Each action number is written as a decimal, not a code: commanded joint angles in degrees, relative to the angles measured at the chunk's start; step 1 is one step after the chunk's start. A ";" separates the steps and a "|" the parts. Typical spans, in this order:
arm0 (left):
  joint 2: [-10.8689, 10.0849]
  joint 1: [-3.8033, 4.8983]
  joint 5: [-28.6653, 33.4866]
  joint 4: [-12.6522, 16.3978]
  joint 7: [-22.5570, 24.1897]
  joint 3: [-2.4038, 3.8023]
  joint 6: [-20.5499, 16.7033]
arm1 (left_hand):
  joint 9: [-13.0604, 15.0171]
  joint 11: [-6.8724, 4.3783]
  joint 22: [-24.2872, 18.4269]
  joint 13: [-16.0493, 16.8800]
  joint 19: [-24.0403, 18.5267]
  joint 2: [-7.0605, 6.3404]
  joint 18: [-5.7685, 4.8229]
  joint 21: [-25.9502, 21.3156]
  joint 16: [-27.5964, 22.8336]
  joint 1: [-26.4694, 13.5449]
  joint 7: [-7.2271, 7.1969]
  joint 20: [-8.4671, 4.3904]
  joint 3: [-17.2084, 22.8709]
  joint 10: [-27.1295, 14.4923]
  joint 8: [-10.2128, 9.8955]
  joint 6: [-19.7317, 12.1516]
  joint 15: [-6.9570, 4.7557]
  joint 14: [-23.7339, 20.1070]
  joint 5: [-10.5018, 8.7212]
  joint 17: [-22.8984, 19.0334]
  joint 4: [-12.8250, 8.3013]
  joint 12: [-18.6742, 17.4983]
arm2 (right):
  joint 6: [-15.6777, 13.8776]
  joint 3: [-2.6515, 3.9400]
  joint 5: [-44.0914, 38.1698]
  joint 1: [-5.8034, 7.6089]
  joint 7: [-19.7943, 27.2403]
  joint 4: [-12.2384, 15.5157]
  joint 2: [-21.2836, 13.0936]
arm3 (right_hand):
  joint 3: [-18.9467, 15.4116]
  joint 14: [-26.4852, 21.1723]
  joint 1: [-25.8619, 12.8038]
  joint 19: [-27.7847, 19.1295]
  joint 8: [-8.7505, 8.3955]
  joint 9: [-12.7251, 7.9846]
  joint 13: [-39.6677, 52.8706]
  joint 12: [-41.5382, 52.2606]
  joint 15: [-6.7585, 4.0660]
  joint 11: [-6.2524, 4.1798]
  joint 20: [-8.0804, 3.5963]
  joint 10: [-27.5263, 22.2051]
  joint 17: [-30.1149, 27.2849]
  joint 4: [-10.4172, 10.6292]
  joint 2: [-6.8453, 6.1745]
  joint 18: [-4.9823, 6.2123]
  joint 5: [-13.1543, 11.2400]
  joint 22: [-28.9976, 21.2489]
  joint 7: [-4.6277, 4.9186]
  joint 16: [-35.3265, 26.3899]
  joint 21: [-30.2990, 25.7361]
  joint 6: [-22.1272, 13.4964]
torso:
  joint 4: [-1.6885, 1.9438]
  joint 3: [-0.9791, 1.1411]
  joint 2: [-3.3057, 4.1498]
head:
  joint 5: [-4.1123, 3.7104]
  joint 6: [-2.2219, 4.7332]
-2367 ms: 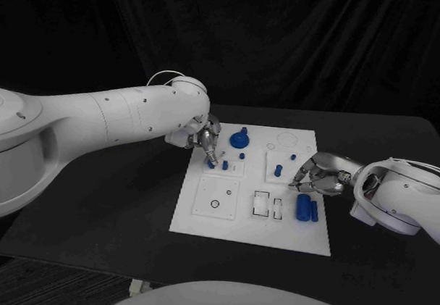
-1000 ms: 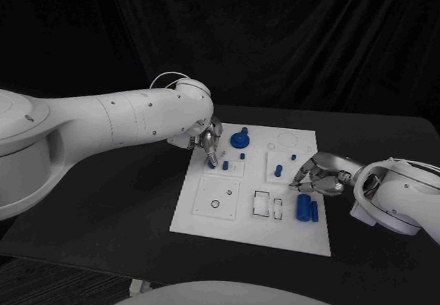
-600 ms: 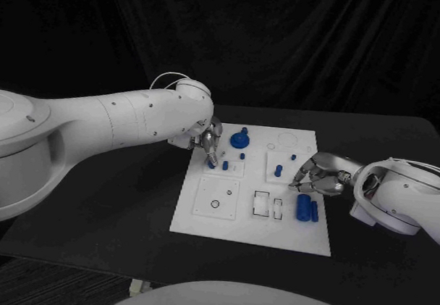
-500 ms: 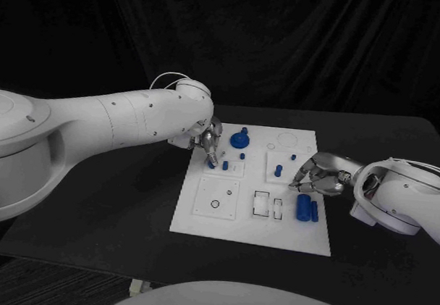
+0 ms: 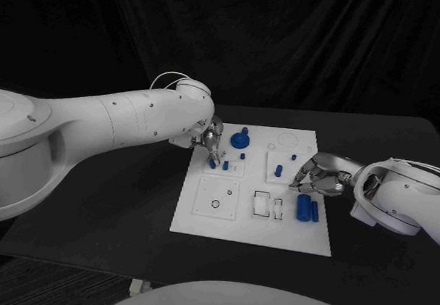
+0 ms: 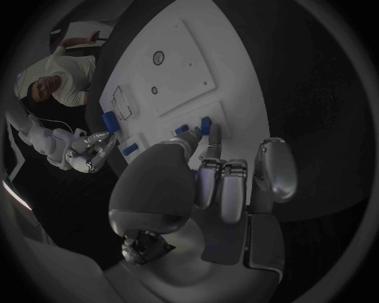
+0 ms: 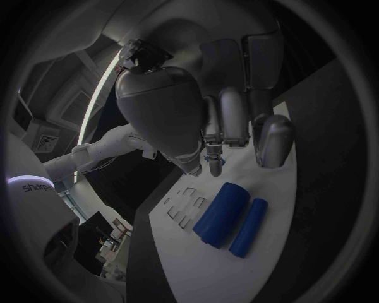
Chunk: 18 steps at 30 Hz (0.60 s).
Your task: Assemble the parts on the task board
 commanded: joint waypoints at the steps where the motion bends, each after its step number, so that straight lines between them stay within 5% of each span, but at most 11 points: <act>1: 0.32 -0.53 0.39 0.19 1.04 -0.14 -0.25 | -0.38 0.26 9.45 10.46 -0.42 0.19 0.30 -0.19 0.15 -0.71 0.31 0.04 -0.11 1.55 -0.45 -0.57 0.41 6.05 -0.07 15.10 0.58 -0.11 | 0.41 0.03 -0.07 -0.17 -0.56 0.00 0.01 | 0.41 1.00 2.69 -0.34 -0.31 -0.05 -7.84 -1.71 -0.34 -0.35 0.03 -0.11 -0.05 -0.07 2.02 0.91 0.26 7.70 0.12 -0.33 -0.17 -0.24 | 0.00 0.00 0.00 | -0.05 0.01; 18: 0.22 -0.62 0.39 0.27 -0.18 -0.14 1.61 | -1.60 0.81 9.31 10.36 -0.74 0.34 0.38 -0.78 0.15 -3.13 0.95 0.43 -2.19 1.29 -1.78 -1.19 0.86 6.05 -0.19 15.10 2.02 -0.30 | 0.67 0.03 -0.07 -0.20 -0.56 -0.18 0.25 | 0.48 0.98 2.71 -0.40 -0.33 -0.05 -7.89 -1.74 -0.34 -0.34 0.03 -0.14 -0.12 -0.08 1.98 0.94 0.27 7.65 0.13 -0.38 -0.35 -0.28 | 0.01 -0.01 -0.01 | 0.06 0.01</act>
